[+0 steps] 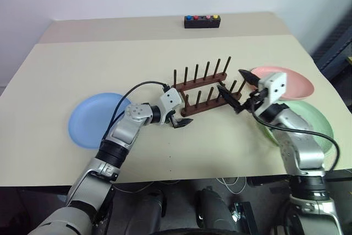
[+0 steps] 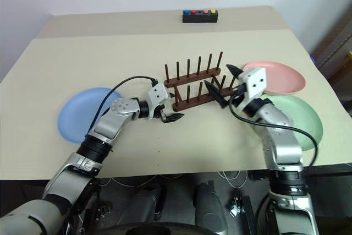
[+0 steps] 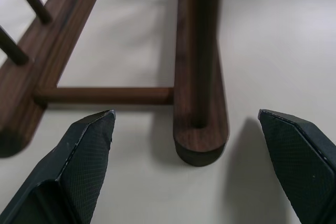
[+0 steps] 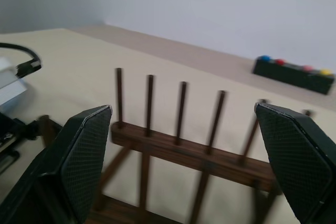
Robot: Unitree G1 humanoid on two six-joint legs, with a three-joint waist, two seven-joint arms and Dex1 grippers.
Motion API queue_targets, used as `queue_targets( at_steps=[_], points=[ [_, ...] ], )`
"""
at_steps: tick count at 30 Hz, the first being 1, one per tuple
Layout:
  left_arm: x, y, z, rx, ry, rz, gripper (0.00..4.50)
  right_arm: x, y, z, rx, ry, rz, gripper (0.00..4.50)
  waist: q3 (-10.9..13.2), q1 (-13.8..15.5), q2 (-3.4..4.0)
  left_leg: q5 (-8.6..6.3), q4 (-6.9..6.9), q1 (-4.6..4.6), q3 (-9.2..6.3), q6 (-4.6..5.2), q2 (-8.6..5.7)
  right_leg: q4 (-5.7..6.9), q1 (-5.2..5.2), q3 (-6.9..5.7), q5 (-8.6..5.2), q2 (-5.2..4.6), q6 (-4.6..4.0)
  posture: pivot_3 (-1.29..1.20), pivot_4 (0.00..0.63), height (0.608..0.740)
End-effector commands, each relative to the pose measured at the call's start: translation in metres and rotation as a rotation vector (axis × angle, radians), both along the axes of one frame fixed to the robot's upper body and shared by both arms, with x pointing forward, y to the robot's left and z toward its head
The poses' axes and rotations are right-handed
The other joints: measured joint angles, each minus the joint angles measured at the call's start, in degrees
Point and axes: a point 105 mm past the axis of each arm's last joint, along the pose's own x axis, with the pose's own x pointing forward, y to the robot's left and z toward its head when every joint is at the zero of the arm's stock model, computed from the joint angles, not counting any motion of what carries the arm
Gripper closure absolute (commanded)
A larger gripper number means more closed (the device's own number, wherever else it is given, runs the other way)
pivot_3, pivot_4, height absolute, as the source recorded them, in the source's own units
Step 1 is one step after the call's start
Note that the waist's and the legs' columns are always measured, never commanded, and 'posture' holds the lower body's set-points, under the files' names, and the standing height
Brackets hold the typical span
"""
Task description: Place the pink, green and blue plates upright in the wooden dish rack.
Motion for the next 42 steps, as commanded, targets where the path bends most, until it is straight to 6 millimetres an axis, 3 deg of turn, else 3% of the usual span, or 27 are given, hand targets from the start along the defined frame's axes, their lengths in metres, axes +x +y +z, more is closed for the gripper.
queue_targets(
  at_steps=[1, 5, 10, 24, 27, 32, 33, 42],
  points=[
    [0.004, -0.004, 0.011, -0.01, -0.03, -0.002, 0.02, -0.033, -0.031, 0.014, 0.013, 0.018, 0.053, 0.0, 0.0, -0.26, 0.02, -0.01, 0.01, 0.0, 0.05, 0.02, 0.0, 0.0, 0.0, 0.03, 0.01, 0.0, 0.02, 0.0, 0.15, 0.74],
    [0.005, -0.003, 0.012, -0.025, -0.023, 0.008, 0.02, -0.065, -0.043, -0.011, -0.078, 0.194, 0.133, 0.0, -0.01, 1.01, 0.05, -0.12, 0.02, 0.0, 0.14, 0.22, 0.02, -0.09, 0.06, 0.06, 0.0, -0.02, 0.07, 0.0, 0.15, 0.74],
    [0.004, -0.004, 0.013, -0.037, -0.014, 0.007, 0.02, -0.086, -0.043, -0.017, -0.106, 0.275, 0.22, 0.0, 0.0, 0.88, 0.04, -0.15, 0.15, 0.03, 0.34, 0.27, 0.04, -0.12, 0.07, 0.22, 0.04, -0.03, 0.17, 0.0, 0.15, 0.74],
    [0.005, 0.001, 0.011, -0.073, 0.016, 0.085, 0.02, -0.075, -0.036, -0.02, -0.13, 0.243, 0.219, 0.0, 0.01, 1.22, 0.02, -0.11, 0.14, 0.01, 0.37, 0.33, 0.05, -0.2, 0.09, 0.23, 0.09, -0.04, 0.23, 0.0, 0.15, 0.74],
    [-0.002, -0.001, 0.007, -0.092, 0.08, 0.072, 0.87, -0.074, -0.035, -0.021, -0.134, 0.239, 0.217, 0.0, 0.01, 1.18, 0.02, -0.11, 0.15, 0.01, 0.38, 0.33, 0.05, -0.2, 0.1, 0.23, 0.09, -0.04, 0.23, 0.0, 0.15, 0.74],
    [-0.002, -0.002, 0.005, -0.087, 0.092, 0.079, 3.5, -0.072, -0.034, -0.021, -0.134, 0.231, 0.209, 0.0, 0.01, 1.19, 0.02, -0.1, 0.17, 0.01, 0.37, 0.33, 0.05, -0.18, 0.11, 0.23, 0.1, -0.04, 0.23, 0.0, 0.15, 0.74],
    [-0.002, -0.002, 0.005, -0.087, 0.093, 0.079, 3.79, -0.071, -0.034, -0.021, -0.135, 0.231, 0.208, 0.0, 0.01, 1.19, 0.02, -0.1, 0.18, 0.01, 0.39, 0.33, 0.04, -0.19, 0.11, 0.24, 0.1, -0.04, 0.23, 0.0, 0.15, 0.74],
    [0.001, 0.007, 0.017, -0.1, 0.051, 0.095, 3.79, -0.069, -0.036, -0.023, -0.142, 0.22, 0.194, 0.0, 0.01, 1.15, 0.02, -0.1, 0.16, 0.03, 0.38, 0.33, 0.05, -0.18, 0.11, 0.24, 0.1, -0.03, 0.23, 0.0, 0.15, 0.74]
  ],
)
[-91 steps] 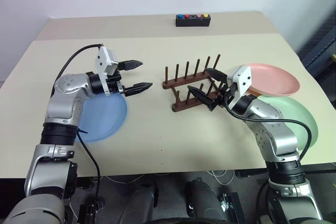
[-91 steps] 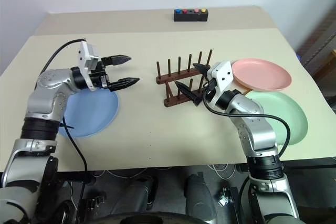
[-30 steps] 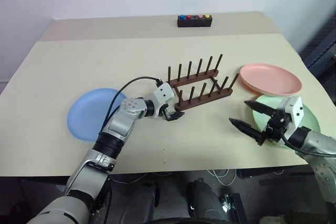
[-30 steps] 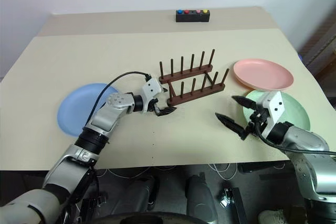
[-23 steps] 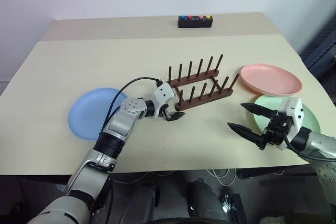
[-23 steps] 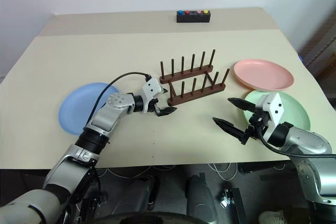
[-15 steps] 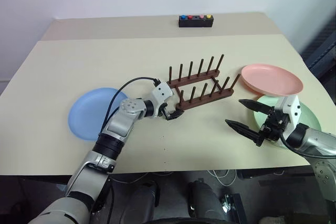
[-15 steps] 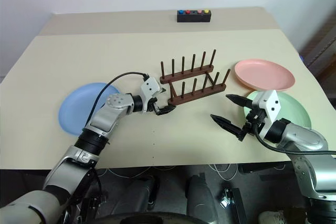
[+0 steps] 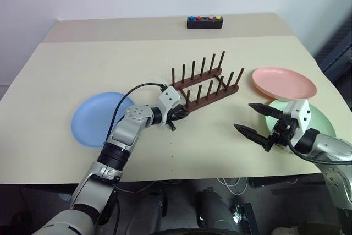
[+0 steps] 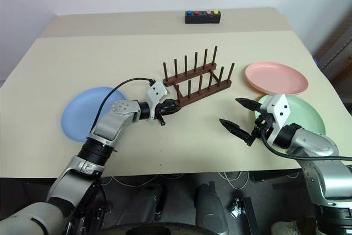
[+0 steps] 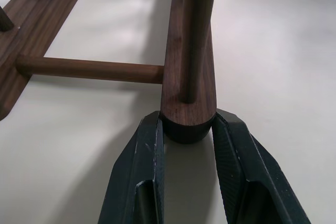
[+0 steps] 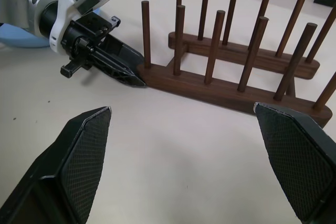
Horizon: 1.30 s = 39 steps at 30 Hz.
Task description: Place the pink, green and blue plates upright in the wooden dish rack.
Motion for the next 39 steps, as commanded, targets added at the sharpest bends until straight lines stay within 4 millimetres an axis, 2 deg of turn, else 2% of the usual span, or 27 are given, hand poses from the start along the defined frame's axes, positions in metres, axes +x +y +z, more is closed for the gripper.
queue_targets(
  at_steps=[1, 4, 7, 11, 14, 19, 26, 34, 38, 39],
  points=[
    [-0.003, 0.007, 0.019, -0.026, -0.055, -0.06, 3.79, 0.0, -0.001, 0.004, -0.008, -0.033, 0.006, 0.0, 0.0, -0.02, 0.0, 0.0, 0.0, 0.0, 0.0, 0.0, 0.0, 0.0, 0.0, 0.0, 0.0, 0.0, 0.0, 0.0, 0.15, 0.74],
    [-0.011, 0.018, 0.025, 0.028, -0.092, -0.196, 3.79, -0.003, -0.005, 0.002, -0.017, -0.006, 0.015, 0.0, 0.0, -0.08, 0.01, 0.0, -0.03, 0.0, 0.0, 0.0, 0.01, 0.01, -0.03, 0.0, 0.0, 0.01, -0.01, 0.0, 0.15, 0.74],
    [-0.006, 0.028, 0.038, -0.009, -0.108, -0.241, 3.79, -0.007, -0.008, 0.001, -0.037, 0.02, 0.036, 0.0, 0.01, 0.13, 0.02, 0.0, -0.04, -0.01, 0.01, 0.0, 0.0, -0.01, -0.04, 0.0, 0.0, 0.0, -0.02, 0.0, 0.15, 0.74],
    [-0.002, 0.034, 0.038, 0.024, -0.167, -0.288, 3.79, -0.01, -0.012, 0.001, -0.051, 0.028, 0.038, 0.0, 0.01, 0.17, 0.0, 0.0, 0.02, -0.07, 0.0, 0.01, -0.05, -0.06, -0.01, -0.01, 0.0, -0.05, -0.01, 0.0, 0.15, 0.74],
    [-0.007, 0.03, 0.039, -0.013, -0.156, -0.34, 3.79, -0.012, -0.016, 0.001, -0.058, 0.034, 0.027, 0.0, 0.01, 0.06, 0.0, -0.01, -0.03, -0.07, -0.01, 0.02, -0.04, -0.09, -0.03, -0.01, 0.0, -0.07, -0.01, 0.0, 0.15, 0.74],
    [-0.011, 0.018, 0.029, -0.008, -0.159, -0.371, 3.79, -0.019, -0.026, 0.001, -0.076, 0.046, -0.001, 0.0, 0.03, 0.08, -0.02, -0.01, -0.07, -0.07, -0.01, 0.02, -0.03, -0.08, -0.06, -0.01, 0.0, -0.06, -0.01, 0.0, 0.15, 0.74],
    [-0.032, 0.004, 0.018, -0.018, -0.133, -0.448, 3.79, -0.029, -0.032, -0.002, -0.082, 0.067, -0.024, 0.0, 0.02, 0.0, -0.01, -0.01, -0.03, -0.07, 0.0, 0.03, -0.02, -0.06, -0.05, 0.0, 0.0, -0.06, 0.0, 0.0, 0.15, 0.74],
    [-0.029, 0.006, 0.008, 0.025, -0.118, -0.403, 3.79, -0.03, -0.03, -0.002, -0.079, 0.065, -0.032, 0.0, 0.02, 0.03, -0.01, -0.01, 0.05, -0.04, 0.01, 0.03, -0.01, -0.02, 0.0, 0.01, 0.01, -0.06, -0.01, 0.0, 0.15, 0.74],
    [-0.032, 0.006, 0.004, -0.001, -0.024, -0.393, 3.79, -0.027, -0.03, -0.002, -0.08, 0.06, -0.035, 0.0, 0.02, 0.01, -0.01, -0.01, 0.03, -0.03, 0.0, 0.03, -0.01, -0.03, 0.0, 0.01, 0.01, -0.02, -0.01, 0.0, 0.15, 0.74],
    [-0.031, 0.006, 0.004, -0.002, -0.024, -0.378, 2.77, -0.026, -0.031, -0.002, -0.081, 0.058, -0.037, 0.0, 0.02, 0.01, -0.01, -0.01, 0.03, -0.04, 0.01, 0.03, -0.01, -0.03, 0.0, 0.01, 0.01, -0.02, -0.01, 0.0, 0.15, 0.74]
  ],
)
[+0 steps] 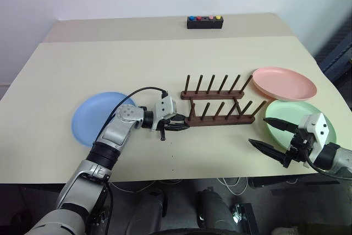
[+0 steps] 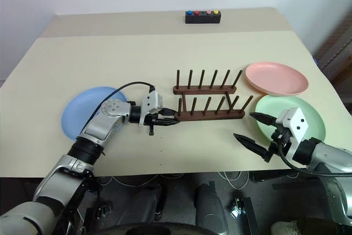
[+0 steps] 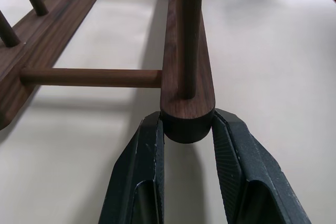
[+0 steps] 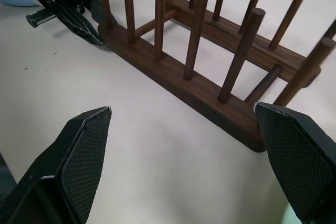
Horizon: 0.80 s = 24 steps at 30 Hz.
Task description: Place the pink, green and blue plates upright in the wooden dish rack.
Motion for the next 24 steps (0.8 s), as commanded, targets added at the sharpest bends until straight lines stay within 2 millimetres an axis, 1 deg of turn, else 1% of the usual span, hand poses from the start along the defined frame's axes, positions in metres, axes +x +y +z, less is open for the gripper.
queue_targets(
  at_steps=[1, 2, 5, 6, 8, 11, 13, 14, 15, 16, 17, 19, 20, 21, 22, 23, 24],
  points=[
    [0.0, -0.002, 0.009, -0.019, -0.003, 0.017, 2.39, 0.003, -0.001, 0.011, -0.01, -0.044, 0.002, 0.0, 0.0, 0.04, 0.0, 0.0, 0.0, 0.0, 0.0, 0.0, 0.0, 0.0, 0.0, 0.0, 0.0, 0.0, 0.0, 0.0, 0.15, 0.74],
    [0.0, -0.002, 0.009, -0.017, -0.003, 0.02, 1.93, 0.003, -0.001, 0.011, -0.01, -0.046, 0.002, 0.0, 0.0, 0.05, 0.0, 0.0, 0.0, 0.0, -0.01, 0.0, 0.0, 0.0, 0.0, 0.0, 0.0, 0.0, 0.0, 0.0, 0.15, 0.74],
    [0.002, 0.0, 0.011, -0.014, -0.022, 0.033, 0.35, 0.005, 0.0, 0.012, -0.011, -0.05, 0.007, 0.0, 0.0, 0.06, 0.0, 0.0, 0.0, 0.0, -0.01, 0.0, 0.0, 0.0, 0.0, 0.0, 0.0, -0.01, 0.0, 0.0, 0.15, 0.74],
    [0.003, 0.001, 0.013, -0.014, -0.033, 0.038, 0.06, 0.006, 0.001, 0.012, -0.011, -0.05, 0.008, 0.0, 0.0, 0.05, 0.0, 0.0, 0.0, 0.0, -0.01, 0.0, 0.0, 0.0, 0.0, 0.0, 0.0, -0.01, 0.0, 0.0, 0.15, 0.74],
    [0.006, 0.005, 0.02, -0.016, -0.055, 0.047, 0.06, 0.007, 0.001, 0.012, -0.01, -0.05, 0.011, 0.0, 0.0, 0.02, 0.0, 0.0, 0.0, 0.0, -0.01, 0.0, 0.0, 0.0, 0.0, 0.0, 0.0, -0.02, 0.0, 0.0, 0.15, 0.74],
    [0.005, 0.015, 0.039, -0.031, -0.051, 0.049, 0.06, 0.007, 0.003, 0.011, 0.004, -0.041, 0.014, 0.0, 0.0, 0.0, 0.0, 0.0, -0.02, 0.0, -0.01, 0.0, 0.01, 0.01, -0.01, 0.0, 0.0, -0.02, -0.01, 0.0, 0.15, 0.74],
    [-0.013, 0.023, 0.052, -0.029, 0.034, -0.023, 0.06, 0.008, 0.003, 0.006, 0.008, -0.016, 0.012, 0.0, 0.02, -0.13, -0.02, 0.0, -0.02, -0.01, -0.01, 0.0, 0.02, 0.01, -0.02, 0.0, 0.0, -0.03, -0.01, 0.0, 0.15, 0.74],
    [-0.018, 0.026, 0.058, -0.029, 0.056, -0.039, 0.06, 0.008, 0.004, 0.003, 0.003, -0.001, 0.014, 0.0, 0.01, -0.14, -0.01, 0.0, -0.03, -0.02, -0.01, 0.0, 0.04, 0.0, -0.03, 0.0, 0.0, -0.03, -0.01, 0.0, 0.15, 0.74],
    [-0.021, 0.029, 0.068, -0.053, 0.097, -0.037, 0.06, 0.008, 0.004, -0.002, -0.002, 0.016, 0.014, 0.0, 0.0, -0.12, 0.01, 0.0, -0.04, -0.01, -0.01, 0.0, 0.04, 0.01, -0.03, 0.0, 0.0, -0.03, -0.01, 0.0, 0.15, 0.74],
    [-0.022, 0.031, 0.075, -0.07, 0.121, -0.029, 0.54, 0.009, 0.005, -0.005, -0.005, 0.027, 0.013, 0.0, 0.0, -0.1, 0.01, 0.0, -0.04, -0.01, -0.01, 0.0, 0.04, 0.01, -0.03, 0.0, -0.01, -0.02, -0.02, 0.0, 0.15, 0.74],
    [-0.028, 0.037, 0.083, -0.07, 0.133, -0.044, 0.79, 0.011, 0.006, -0.006, 0.013, 0.03, 0.01, 0.26, 0.0, -0.03, 0.01, 0.0, -0.04, -0.01, -0.02, 0.0, 0.04, 0.01, -0.03, 0.0, -0.01, -0.01, -0.02, 0.0, 0.15, 0.74],
    [-0.048, 0.044, 0.093, -0.077, 0.215, -0.116, 1.76, 0.014, 0.01, -0.008, 0.028, 0.033, 0.013, 0.86, 0.02, -0.15, 0.01, 0.0, -0.02, -0.01, -0.02, 0.0, 0.03, 0.01, -0.02, 0.0, -0.01, -0.03, -0.02, 0.0, 0.15, 0.74],
    [-0.056, 0.044, 0.097, -0.094, 0.268, -0.149, 2.19, 0.016, 0.012, -0.01, 0.027, 0.033, 0.013, 1.29, 0.0, -0.19, 0.05, 0.0, -0.04, -0.01, -0.01, 0.0, 0.04, 0.01, -0.03, 0.0, -0.01, -0.04, -0.02, 0.0, 0.15, 0.74],
    [-0.061, 0.043, 0.099, -0.107, 0.305, -0.167, 2.81, 0.017, 0.012, -0.011, 0.024, 0.034, 0.013, 1.9, 0.01, -0.16, 0.05, 0.0, -0.05, 0.0, 0.0, 0.0, 0.03, 0.0, -0.02, 0.01, -0.02, -0.04, -0.02, 0.0, 0.15, 0.74],
    [-0.066, 0.039, 0.095, -0.104, 0.336, -0.189, 3.22, 0.02, 0.012, -0.016, 0.0, 0.041, 0.004, 2.36, 0.0, -0.15, 0.05, 0.0, -0.05, 0.01, -0.01, 0.0, 0.03, 0.0, -0.02, 0.01, -0.02, -0.03, -0.03, 0.0, 0.15, 0.74],
    [-0.067, 0.034, 0.087, -0.088, 0.333, -0.187, 3.7, 0.024, 0.009, -0.021, -0.034, 0.046, -0.012, 2.83, 0.0, -0.1, 0.05, 0.0, -0.04, 0.01, 0.0, 0.0, 0.03, 0.0, -0.01, 0.01, -0.02, -0.04, -0.03, 0.0, 0.15, 0.74],
    [-0.066, 0.028, 0.079, -0.075, 0.327, -0.182, 4.26, 0.027, 0.006, -0.026, -0.068, 0.046, -0.026, 3.37, 0.0, -0.01, 0.05, 0.0, -0.03, 0.03, 0.0, 0.0, 0.03, 0.0, 0.02, 0.01, -0.02, -0.04, -0.03, 0.0, 0.15, 0.74]
  ],
)
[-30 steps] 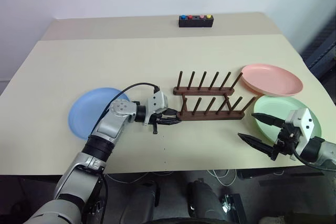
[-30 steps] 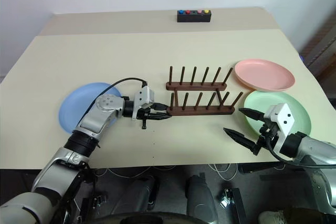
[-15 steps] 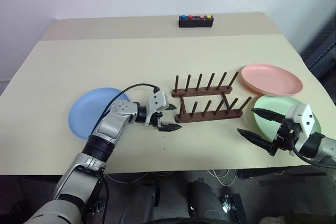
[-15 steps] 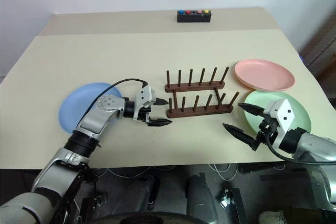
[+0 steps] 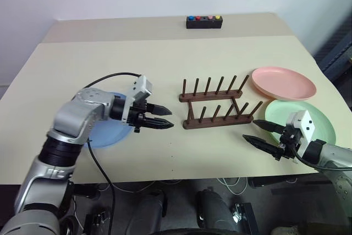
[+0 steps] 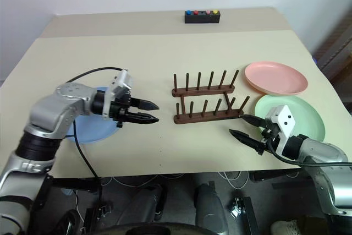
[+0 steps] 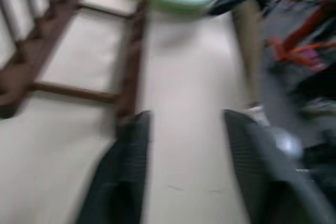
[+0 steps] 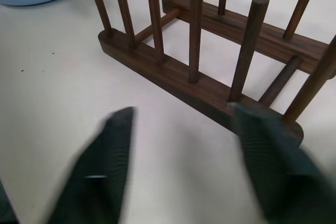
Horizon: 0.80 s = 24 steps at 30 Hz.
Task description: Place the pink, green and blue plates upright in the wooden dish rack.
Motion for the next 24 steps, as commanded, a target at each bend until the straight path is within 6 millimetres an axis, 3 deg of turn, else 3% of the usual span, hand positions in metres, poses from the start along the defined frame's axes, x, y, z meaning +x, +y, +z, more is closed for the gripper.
queue_targets(
  at_steps=[1, 2, 3, 9, 18, 24],
  points=[
    [-0.008, -0.02, -0.017, 0.012, 0.002, -0.034, 4.5, 0.01, -0.006, -0.011, -0.089, -0.015, -0.032, 3.86, 0.0, 0.22, 0.0, 0.0, 0.01, 0.0, 0.0, 0.0, -0.01, 0.0, 0.01, 0.0, 0.0, 0.01, 0.0, 0.0, 0.15, 0.74],
    [-0.002, -0.027, -0.023, 0.012, -0.022, -0.001, 4.5, 0.011, -0.008, -0.014, -0.1, -0.015, -0.041, 4.36, 0.0, 0.29, 0.0, 0.0, 0.02, 0.01, 0.0, 0.0, -0.03, -0.01, 0.04, 0.0, 0.0, 0.0, 0.0, 0.0, 0.15, 0.74],
    [0.007, -0.032, -0.028, 0.008, -0.055, 0.047, 4.5, 0.013, -0.01, -0.016, -0.113, -0.022, -0.053, 4.45, 0.0, 0.33, 0.0, 0.01, 0.03, 0.0, 0.0, 0.0, -0.04, -0.01, 0.04, 0.0, 0.0, 0.0, -0.01, 0.0, 0.15, 0.74],
    [0.037, -0.053, -0.059, 0.046, -0.193, 0.233, 4.5, 0.017, -0.009, -0.016, -0.116, -0.048, -0.067, 4.45, 0.01, 0.06, -0.02, 0.01, -0.02, -0.01, 0.06, -0.01, 0.01, 0.0, -0.05, 0.1, 0.02, -0.03, -0.01, 0.0, 0.15, 0.74],
    [0.039, -0.058, -0.074, 0.058, -0.147, 0.252, 4.5, 0.026, -0.012, -0.017, -0.146, -0.087, -0.105, 4.45, 0.01, 0.1, -0.01, 0.01, 0.0, -0.01, 0.08, -0.01, 0.0, 0.01, -0.04, 0.09, 0.02, 0.03, 0.0, 0.0, 0.15, 0.74],
    [0.021, -0.062, -0.065, -0.012, -0.043, 0.169, 4.5, 0.026, -0.01, -0.018, -0.156, -0.094, -0.089, 4.45, 0.01, 0.05, -0.01, 0.01, -0.01, -0.01, 0.08, -0.01, -0.01, 0.01, -0.04, 0.09, 0.01, 0.03, 0.0, 0.0, 0.15, 0.74]
  ],
)
